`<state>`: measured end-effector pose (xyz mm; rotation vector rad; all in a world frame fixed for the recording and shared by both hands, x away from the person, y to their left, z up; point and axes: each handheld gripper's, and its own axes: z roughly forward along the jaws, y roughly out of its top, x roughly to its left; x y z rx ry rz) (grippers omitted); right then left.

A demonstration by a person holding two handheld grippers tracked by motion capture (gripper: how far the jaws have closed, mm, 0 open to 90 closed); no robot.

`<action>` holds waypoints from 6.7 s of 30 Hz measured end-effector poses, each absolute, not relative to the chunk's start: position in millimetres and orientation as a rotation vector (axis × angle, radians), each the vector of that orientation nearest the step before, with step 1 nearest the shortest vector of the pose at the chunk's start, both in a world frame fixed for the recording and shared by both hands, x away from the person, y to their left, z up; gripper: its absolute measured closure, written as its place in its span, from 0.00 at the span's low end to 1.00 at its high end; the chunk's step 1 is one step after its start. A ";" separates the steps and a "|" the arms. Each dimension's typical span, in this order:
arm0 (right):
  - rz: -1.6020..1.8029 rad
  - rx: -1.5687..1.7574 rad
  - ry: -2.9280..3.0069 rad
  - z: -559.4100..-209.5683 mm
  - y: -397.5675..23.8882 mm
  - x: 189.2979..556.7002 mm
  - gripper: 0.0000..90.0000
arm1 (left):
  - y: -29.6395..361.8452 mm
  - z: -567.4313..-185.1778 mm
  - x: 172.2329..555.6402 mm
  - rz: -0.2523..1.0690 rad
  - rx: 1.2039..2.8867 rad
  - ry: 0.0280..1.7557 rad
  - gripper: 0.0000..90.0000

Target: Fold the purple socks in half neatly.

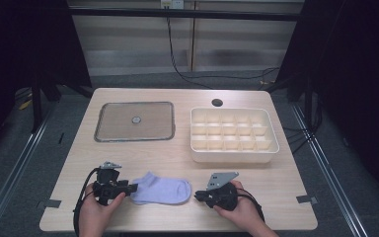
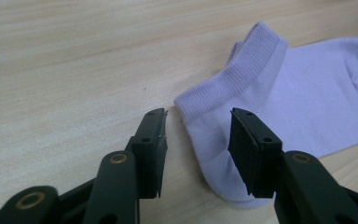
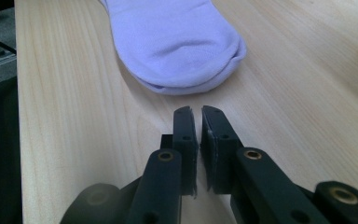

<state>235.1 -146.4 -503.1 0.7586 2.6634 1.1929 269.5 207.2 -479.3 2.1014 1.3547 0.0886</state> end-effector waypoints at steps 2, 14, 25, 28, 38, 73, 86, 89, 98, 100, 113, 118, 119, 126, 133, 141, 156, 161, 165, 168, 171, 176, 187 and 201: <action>1.192 0.759 2.663 -503.2 -146.5 235.2 0.94 | 206.7 -480.7 270.6 0.068 2.118 1.358 0.66; 1.203 0.766 2.654 -503.9 -144.9 235.5 0.93 | 202.9 -483.1 273.2 -0.001 2.109 1.385 0.89; 1.214 0.786 2.663 -504.1 -143.0 236.6 1.00 | 201.9 -484.4 274.1 -0.015 2.098 1.391 0.96; 1.219 0.780 2.663 -504.5 -142.7 237.5 1.00 | 200.7 -483.7 273.9 -0.002 2.095 1.392 0.96; 1.229 0.777 2.657 -505.2 -142.1 238.5 1.00 | 201.9 -470.6 272.3 -0.020 2.074 1.355 0.96; 1.222 0.759 2.647 -505.5 -140.1 238.8 1.00 | 172.2 -436.9 268.6 -0.088 2.107 1.219 0.96; 1.219 0.761 2.647 -505.3 -139.8 238.6 1.00 | 156.4 -435.2 270.6 -0.103 2.140 1.200 0.96; 1.220 0.763 2.647 -505.3 -139.9 238.8 1.00 | 153.4 -435.2 270.5 -0.105 2.141 1.201 0.96; 1.218 0.760 2.646 -505.4 -139.7 238.1 1.00 | 141.4 -435.2 271.8 -0.113 2.160 1.190 0.96; 1.221 0.762 2.645 -505.5 -139.9 238.3 1.00 | 138.4 -434.5 272.6 -0.112 2.169 1.185 0.96; 1.220 0.759 2.646 -505.4 -139.9 238.5 1.00 | 123.5 -438.5 276.6 -0.143 2.192 1.182 0.96; 1.221 0.762 2.647 -505.5 -140.1 238.8 1.00 | 120.6 -440.7 276.4 -0.142 2.189 1.190 0.96; 1.222 0.764 2.646 -505.5 -140.2 238.9 1.00 | 119.7 -440.9 276.0 -0.141 2.183 1.194 0.96; 1.222 0.769 2.647 -505.4 -140.1 238.8 1.00 | 113.3 -435.7 273.0 -0.139 2.190 1.166 0.96; 1.225 0.768 2.643 -505.5 -139.3 238.8 1.00 | 104.9 -442.8 271.9 -0.143 2.193 1.142 0.96; 1.226 0.768 2.641 -505.7 -138.9 238.8 1.00 | 97.5 -449.4 268.8 -0.141 2.203 1.135 0.96; 1.227 0.765 2.640 -505.8 -139.0 239.0 1.00 | 85.3 -451.9 264.3 -0.157 2.206 1.100 0.95; 1.227 0.766 2.639 -505.9 -139.0 238.8 1.00 | 82.6 -457.9 264.7 -0.182 2.208 1.098 0.91; 1.230 0.770 2.637 -506.0 -139.1 238.8 1.00 | 81.2 -457.7 262.8 -0.189 2.210 1.092 0.86; 1.226 0.765 2.638 -505.9 -139.0 238.8 1.00 | 82.2 -456.2 262.5 -0.187 2.216 1.087 0.84; 1.227 0.768 2.638 -505.9 -139.0 238.8 1.00 | 83.8 -453.2 261.4 -0.181 2.210 1.080 0.80; 1.229 0.775 2.638 -506.1 -139.3 238.8 1.00 | 89.0 -447.6 262.0 -0.185 2.190 1.092 0.76; 1.228 0.774 2.638 -506.0 -139.2 238.7 1.00 | 98.2 -447.1 271.4 -0.130 2.198 1.133 0.85; 1.229 0.777 2.635 -506.1 -139.0 238.5 1.00 | 83.0 -464.6 266.2 -0.194 2.242 1.113 0.73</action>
